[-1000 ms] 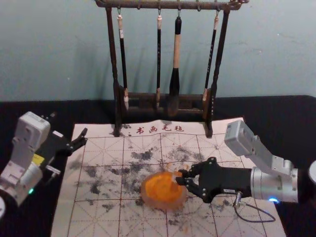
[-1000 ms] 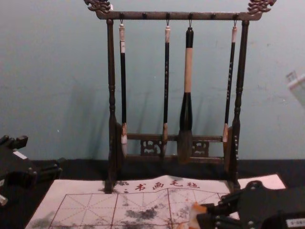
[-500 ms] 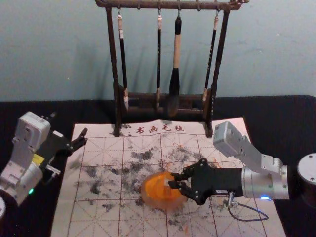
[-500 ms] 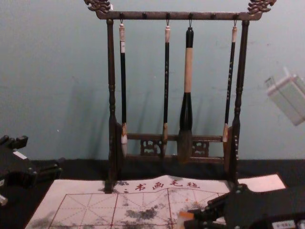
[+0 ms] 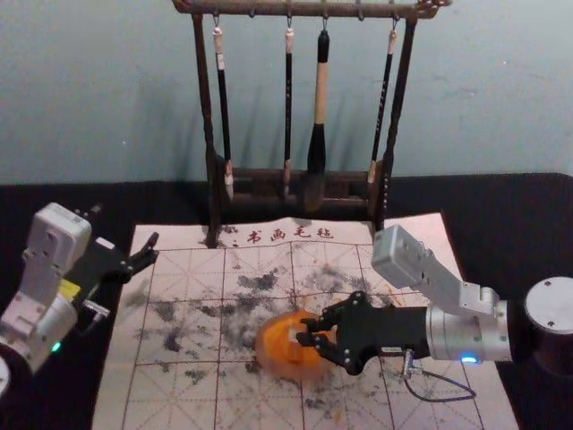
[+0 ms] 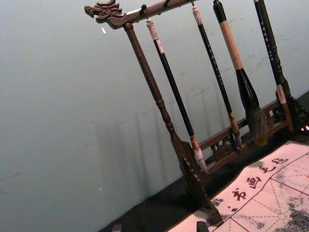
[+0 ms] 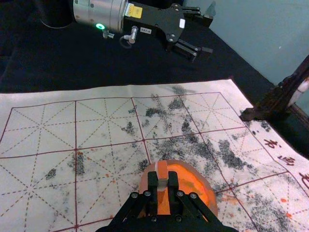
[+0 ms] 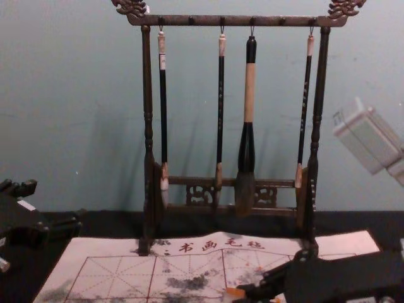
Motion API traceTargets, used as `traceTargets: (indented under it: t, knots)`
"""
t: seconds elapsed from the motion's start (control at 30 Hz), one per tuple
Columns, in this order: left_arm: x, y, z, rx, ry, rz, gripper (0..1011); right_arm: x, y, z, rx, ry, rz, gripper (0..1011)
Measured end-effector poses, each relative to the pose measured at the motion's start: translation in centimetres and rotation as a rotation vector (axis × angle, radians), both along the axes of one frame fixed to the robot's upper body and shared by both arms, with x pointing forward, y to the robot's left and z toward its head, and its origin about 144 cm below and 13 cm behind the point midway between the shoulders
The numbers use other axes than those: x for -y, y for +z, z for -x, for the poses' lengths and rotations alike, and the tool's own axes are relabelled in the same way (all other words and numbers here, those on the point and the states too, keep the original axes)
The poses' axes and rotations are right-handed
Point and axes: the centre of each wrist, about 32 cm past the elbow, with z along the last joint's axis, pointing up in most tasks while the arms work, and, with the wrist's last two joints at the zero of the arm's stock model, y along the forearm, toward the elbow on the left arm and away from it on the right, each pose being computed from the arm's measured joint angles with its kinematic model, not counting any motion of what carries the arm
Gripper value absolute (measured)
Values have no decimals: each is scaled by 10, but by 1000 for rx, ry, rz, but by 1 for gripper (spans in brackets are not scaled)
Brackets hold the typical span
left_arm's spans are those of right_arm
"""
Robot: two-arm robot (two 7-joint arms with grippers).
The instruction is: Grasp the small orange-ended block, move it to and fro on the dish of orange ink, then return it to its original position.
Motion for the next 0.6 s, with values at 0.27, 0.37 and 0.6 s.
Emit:
traceTargets:
  t: [0.27, 0.37, 0.6]
  knots:
    - [0, 0, 0, 0, 0, 0, 1001, -4, -2, -3, 0, -2, 1, 94]
    - [0, 0, 0, 0, 0, 0, 1001, -5, -2, -5, 1, -3, 2, 93]
    - [0, 0, 0, 0, 0, 0, 1001, -7, -3, -9, 2, -10, 6, 93]
